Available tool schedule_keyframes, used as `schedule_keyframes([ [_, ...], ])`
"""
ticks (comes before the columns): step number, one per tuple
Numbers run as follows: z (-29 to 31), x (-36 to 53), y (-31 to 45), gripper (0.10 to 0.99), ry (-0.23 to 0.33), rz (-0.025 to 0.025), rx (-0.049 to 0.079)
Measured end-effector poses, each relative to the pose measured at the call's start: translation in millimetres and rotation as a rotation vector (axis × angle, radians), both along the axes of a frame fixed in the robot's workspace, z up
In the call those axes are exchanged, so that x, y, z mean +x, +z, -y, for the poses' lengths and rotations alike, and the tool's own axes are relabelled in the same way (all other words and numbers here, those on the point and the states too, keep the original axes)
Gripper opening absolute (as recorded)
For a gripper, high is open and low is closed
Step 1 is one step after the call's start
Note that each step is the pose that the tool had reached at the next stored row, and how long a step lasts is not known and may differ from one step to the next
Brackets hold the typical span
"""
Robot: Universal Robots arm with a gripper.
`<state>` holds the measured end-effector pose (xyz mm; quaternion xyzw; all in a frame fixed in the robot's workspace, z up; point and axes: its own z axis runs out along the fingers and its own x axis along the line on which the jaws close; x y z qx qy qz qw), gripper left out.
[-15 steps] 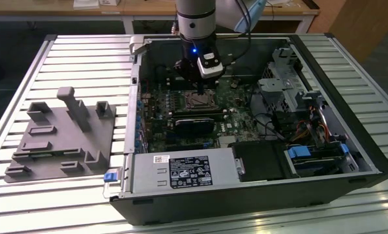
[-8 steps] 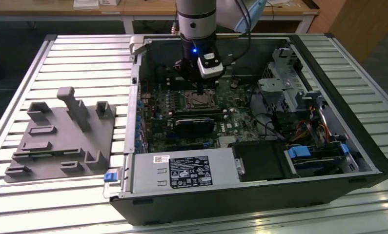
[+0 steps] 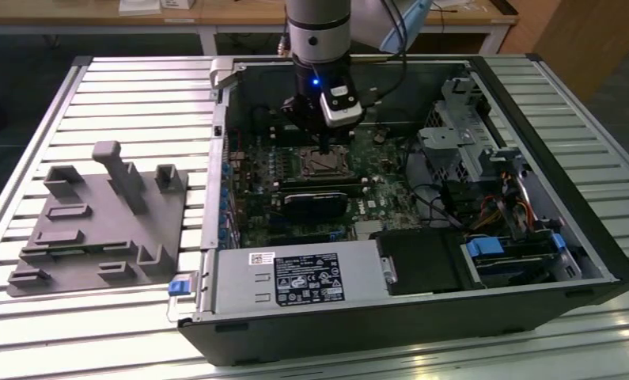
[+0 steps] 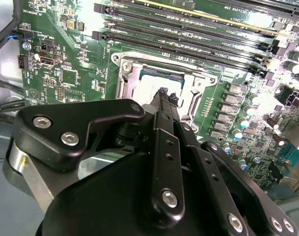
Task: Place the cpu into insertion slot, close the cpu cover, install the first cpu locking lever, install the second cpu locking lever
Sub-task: 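Install the second cpu locking lever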
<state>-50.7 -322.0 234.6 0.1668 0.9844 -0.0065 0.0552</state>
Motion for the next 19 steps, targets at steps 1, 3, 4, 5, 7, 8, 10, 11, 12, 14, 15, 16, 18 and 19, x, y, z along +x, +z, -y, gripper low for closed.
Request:
schedule_keyframes([
  [1,0.0,0.0,0.7,0.106,0.000,0.0001,0.000],
  [3,0.0,0.0,3.0,0.106,0.000,0.0001,0.000],
  [4,0.0,0.0,4.1,0.106,0.000,0.0001,0.000],
  [5,0.0,0.0,5.4,0.106,0.000,0.0001,0.000],
  [7,0.0,0.0,7.7,0.106,0.000,0.0001,0.000],
  [8,0.0,0.0,8.7,0.106,0.000,0.0000,0.000],
  [10,0.0,0.0,11.2,0.106,0.000,0.0000,0.000],
  [11,0.0,0.0,12.4,0.106,0.000,0.0000,0.000],
  [12,0.0,0.0,13.2,0.106,0.000,0.0000,0.000],
  [14,0.0,0.0,13.6,0.106,0.000,0.0002,0.000],
  [15,0.0,0.0,13.6,0.106,0.000,0.0002,0.000],
  [16,0.0,0.0,13.6,0.106,0.000,0.0002,0.000],
  [18,0.0,0.0,13.7,0.106,0.000,0.0001,0.000],
  [19,0.3,0.0,13.8,0.106,0.000,-0.0005,0.000],
])
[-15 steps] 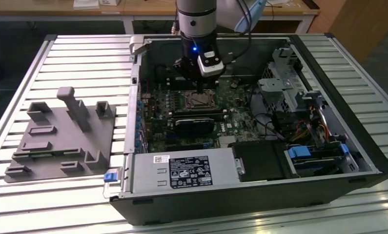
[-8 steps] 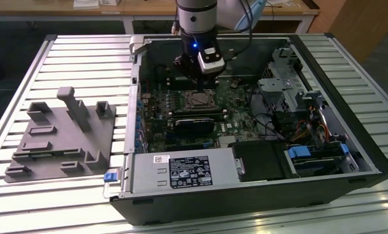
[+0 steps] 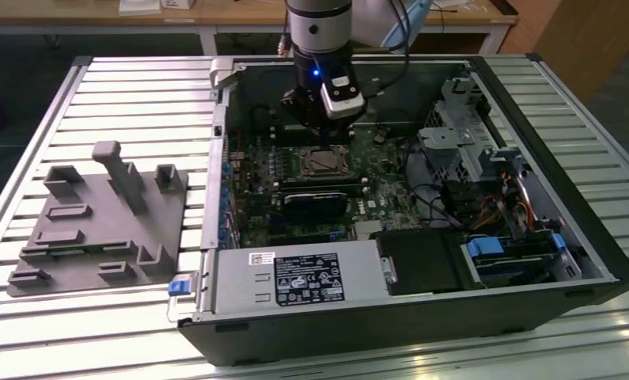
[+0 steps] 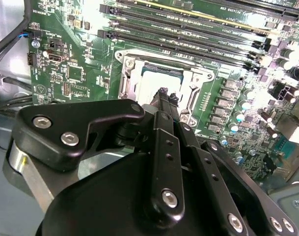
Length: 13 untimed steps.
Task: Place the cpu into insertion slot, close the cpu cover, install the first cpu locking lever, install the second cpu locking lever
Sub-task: 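Install the second cpu locking lever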
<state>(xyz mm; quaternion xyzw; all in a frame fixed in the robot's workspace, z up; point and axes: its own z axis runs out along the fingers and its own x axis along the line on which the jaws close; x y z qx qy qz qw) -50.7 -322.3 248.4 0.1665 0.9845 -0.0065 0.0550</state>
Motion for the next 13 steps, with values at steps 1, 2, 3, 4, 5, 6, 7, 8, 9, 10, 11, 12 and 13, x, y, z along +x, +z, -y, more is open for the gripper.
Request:
schedule_keyframes([
  [1,0.8,0.0,0.0,0.106,0.000,-0.0011,0.000],
  [2,2.1,0.0,-0.1,0.106,0.000,-0.0020,0.000],
  [3,3.6,0.0,-0.2,0.106,0.000,-0.0032,0.000],
  [4,5.0,0.0,-0.3,0.106,0.000,-0.0041,0.000],
  [5,6.2,0.0,-0.3,0.106,0.000,-0.0047,0.000],
  [6,7.6,0.0,-0.3,0.106,0.000,-0.0054,0.000],
  [7,8.9,0.0,-0.4,0.106,0.000,-0.0061,0.000],
  [8,10.4,0.0,-0.4,0.106,0.000,-0.0068,0.000],
  [9,12.1,0.0,-0.4,0.106,0.000,-0.0078,0.000],
  [10,13.7,0.0,-0.5,0.106,0.000,-0.0090,0.000],
  [11,15.4,0.0,-0.7,0.106,0.000,-0.0106,0.000],
  [12,16.9,0.0,-1.0,0.106,0.001,-0.0125,0.000],
  [13,18.4,0.0,-1.2,0.106,0.001,-0.0141,0.000],
])
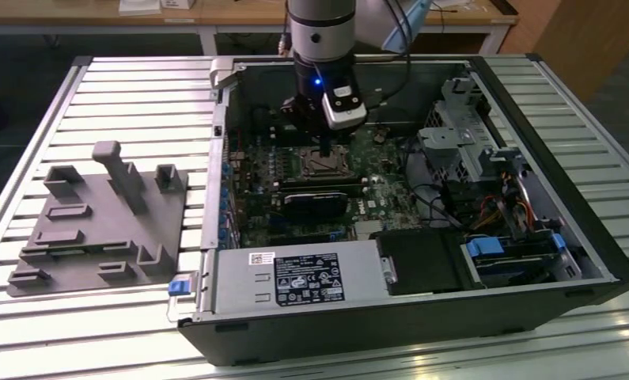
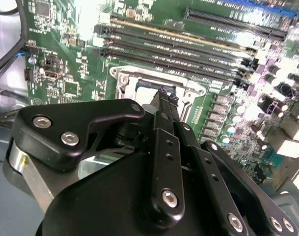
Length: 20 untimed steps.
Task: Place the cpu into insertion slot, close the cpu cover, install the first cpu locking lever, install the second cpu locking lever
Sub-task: 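Install the second cpu locking lever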
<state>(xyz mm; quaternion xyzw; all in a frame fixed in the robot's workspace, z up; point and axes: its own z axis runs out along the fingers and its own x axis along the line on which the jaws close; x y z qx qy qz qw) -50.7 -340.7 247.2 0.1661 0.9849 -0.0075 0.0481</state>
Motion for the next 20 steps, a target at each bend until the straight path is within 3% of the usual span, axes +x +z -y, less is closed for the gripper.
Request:
schedule_keyframes([
  [8,8.6,0.0,-2.3,0.106,0.008,-0.0100,0.000],
  [20,11.1,-3.9,-8.1,0.106,0.086,-0.0126,0.000],
])
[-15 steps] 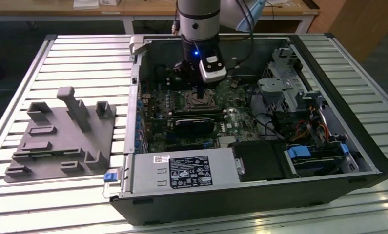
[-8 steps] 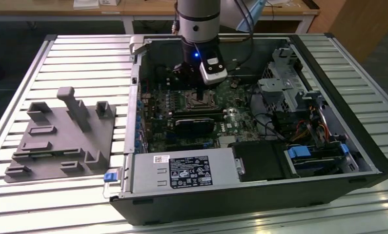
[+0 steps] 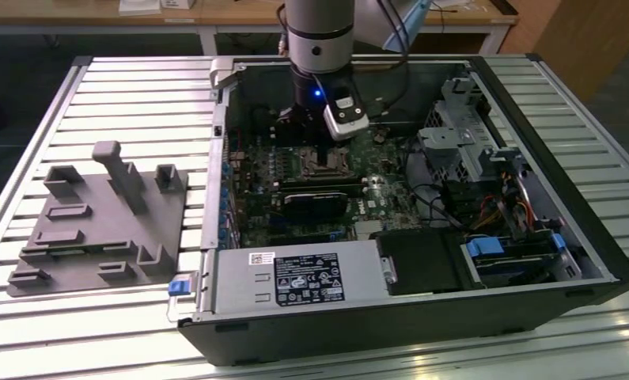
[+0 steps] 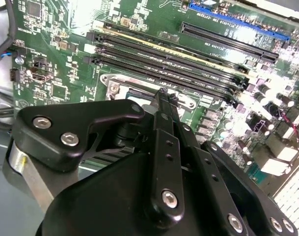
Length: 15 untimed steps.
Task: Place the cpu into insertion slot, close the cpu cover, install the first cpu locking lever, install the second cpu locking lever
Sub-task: 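Install the second cpu locking lever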
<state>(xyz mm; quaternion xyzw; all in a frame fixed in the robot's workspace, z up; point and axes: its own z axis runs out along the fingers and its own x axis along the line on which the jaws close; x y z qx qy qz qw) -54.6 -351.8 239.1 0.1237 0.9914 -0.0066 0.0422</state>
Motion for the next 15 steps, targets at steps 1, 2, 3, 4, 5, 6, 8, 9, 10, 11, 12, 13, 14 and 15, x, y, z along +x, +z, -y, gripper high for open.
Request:
schedule_keyframes([
  [1,0.2,-0.4,-0.8,0.106,0.007,-0.0004,0.000],
  [2,0.5,-0.8,-1.5,0.106,0.013,-0.0008,0.000],
  [3,0.8,-1.2,-2.2,0.106,0.019,-0.0011,0.000],
  [4,1.1,-1.7,-2.9,0.106,0.025,-0.0013,0.000],
  [5,1.5,-2.2,-3.4,0.106,0.031,-0.0014,0.000],
  [6,2.2,-3.0,-3.6,0.106,0.034,-0.0014,0.000],
  [8,2.9,-3.9,-3.7,0.106,0.036,-0.0013,0.000],
  [9,3.3,-4.2,-3.6,0.106,0.037,-0.0013,0.000],
  [10,3.5,-4.5,-3.6,0.106,0.037,-0.0014,0.000],
  [11,3.8,-4.7,-3.7,0.106,0.038,-0.0013,0.000],
  [12,4.0,-5.1,-3.9,0.106,0.038,-0.0013,0.000],
  [13,4.2,-5.4,-4.3,0.106,0.040,-0.0013,0.000],
  [14,4.5,-6.0,-4.7,0.106,0.043,-0.0013,0.000],
  [15,4.8,-6.8,-5.3,0.106,0.047,-0.0013,0.001],
])
